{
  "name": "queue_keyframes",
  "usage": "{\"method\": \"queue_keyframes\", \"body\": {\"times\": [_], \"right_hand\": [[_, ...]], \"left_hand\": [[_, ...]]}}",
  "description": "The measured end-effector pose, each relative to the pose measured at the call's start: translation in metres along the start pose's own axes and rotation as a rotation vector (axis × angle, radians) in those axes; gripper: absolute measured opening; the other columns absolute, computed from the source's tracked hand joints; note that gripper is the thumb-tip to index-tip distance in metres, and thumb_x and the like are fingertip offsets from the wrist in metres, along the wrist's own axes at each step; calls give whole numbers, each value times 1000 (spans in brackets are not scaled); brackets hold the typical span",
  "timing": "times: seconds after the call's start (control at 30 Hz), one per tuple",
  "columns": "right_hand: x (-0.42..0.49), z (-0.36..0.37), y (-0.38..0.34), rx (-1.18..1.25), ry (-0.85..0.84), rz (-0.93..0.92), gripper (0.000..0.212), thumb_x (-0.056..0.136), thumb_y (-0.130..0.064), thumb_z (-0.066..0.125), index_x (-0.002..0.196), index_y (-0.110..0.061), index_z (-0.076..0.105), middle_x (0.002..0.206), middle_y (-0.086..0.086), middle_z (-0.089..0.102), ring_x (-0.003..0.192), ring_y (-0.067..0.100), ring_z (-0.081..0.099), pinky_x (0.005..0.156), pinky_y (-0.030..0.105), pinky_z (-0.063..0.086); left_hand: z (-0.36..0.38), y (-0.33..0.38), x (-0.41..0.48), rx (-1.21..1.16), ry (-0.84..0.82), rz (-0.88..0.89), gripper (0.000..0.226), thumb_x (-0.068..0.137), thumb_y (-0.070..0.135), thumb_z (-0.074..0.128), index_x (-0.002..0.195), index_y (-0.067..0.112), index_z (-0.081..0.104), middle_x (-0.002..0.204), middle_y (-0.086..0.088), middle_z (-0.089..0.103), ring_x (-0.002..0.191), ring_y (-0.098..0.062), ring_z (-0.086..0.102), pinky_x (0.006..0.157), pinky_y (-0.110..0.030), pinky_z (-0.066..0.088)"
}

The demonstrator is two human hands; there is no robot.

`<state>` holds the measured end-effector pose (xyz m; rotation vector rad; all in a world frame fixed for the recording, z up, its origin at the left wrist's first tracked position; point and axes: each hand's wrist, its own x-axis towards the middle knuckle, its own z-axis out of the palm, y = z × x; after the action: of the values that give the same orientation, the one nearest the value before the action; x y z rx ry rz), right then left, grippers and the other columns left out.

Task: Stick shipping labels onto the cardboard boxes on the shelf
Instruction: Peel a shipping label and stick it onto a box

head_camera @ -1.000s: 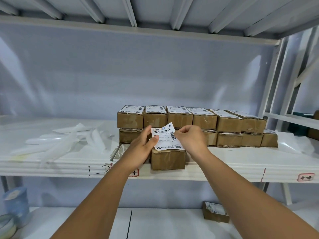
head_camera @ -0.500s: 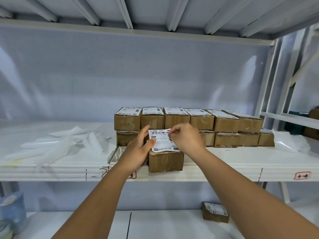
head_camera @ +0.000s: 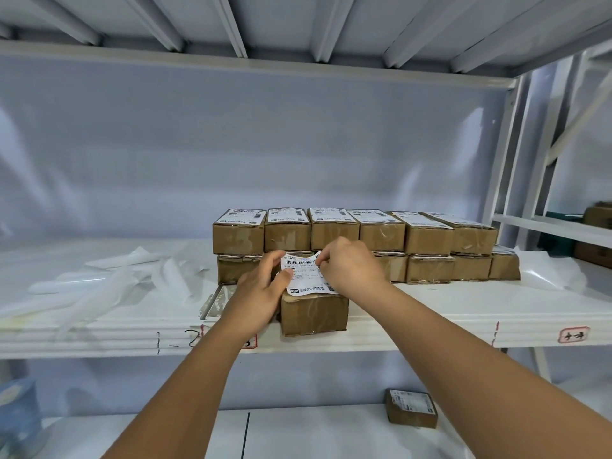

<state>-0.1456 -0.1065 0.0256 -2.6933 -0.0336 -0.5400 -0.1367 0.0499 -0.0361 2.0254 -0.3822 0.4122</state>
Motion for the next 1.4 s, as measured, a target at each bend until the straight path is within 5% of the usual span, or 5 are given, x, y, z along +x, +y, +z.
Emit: {"method": "queue_keyframes", "body": {"times": [0.53,0.87,1.0,1.2,1.4], "right_hand": [[-2,-5,3,-141,-13,-15,25,90,-25,51,108,-33,66,115,-2,59,109,21,56,94,39,34],[0,20,41,832,-208,8,26,94,-24,58,118,-20,65,121,-2,65,108,11,60,100,27,44],[-1,20,44,928,-324,2,32,94,-26,57,126,-26,60,120,-7,65,108,8,60,94,21,44],[-2,13,49,1008,-499,9,43,89,-24,62,129,-35,51,119,-10,63,102,4,62,85,17,46],[-6,15,55,1053,-493,-66,49,87,-25,65,132,-36,48,128,-8,58,108,6,61,88,17,47]], "left_hand": [[0,1,0,137,-74,29,52,71,62,18,116,59,44,150,13,31,140,-12,21,108,-32,13],[-3,4,4,-17,-98,-58,38,70,63,43,107,61,53,141,12,42,134,-15,34,111,-40,26],[-3,8,6,-115,-118,-108,49,85,45,54,133,40,45,139,9,43,117,-8,46,87,-24,35],[-11,10,2,-279,-252,-178,75,79,42,63,145,38,28,151,12,28,136,-10,29,105,-28,26],[-21,9,-7,-302,-228,0,31,87,29,61,114,44,64,150,31,13,137,4,19,112,-30,26]]}}
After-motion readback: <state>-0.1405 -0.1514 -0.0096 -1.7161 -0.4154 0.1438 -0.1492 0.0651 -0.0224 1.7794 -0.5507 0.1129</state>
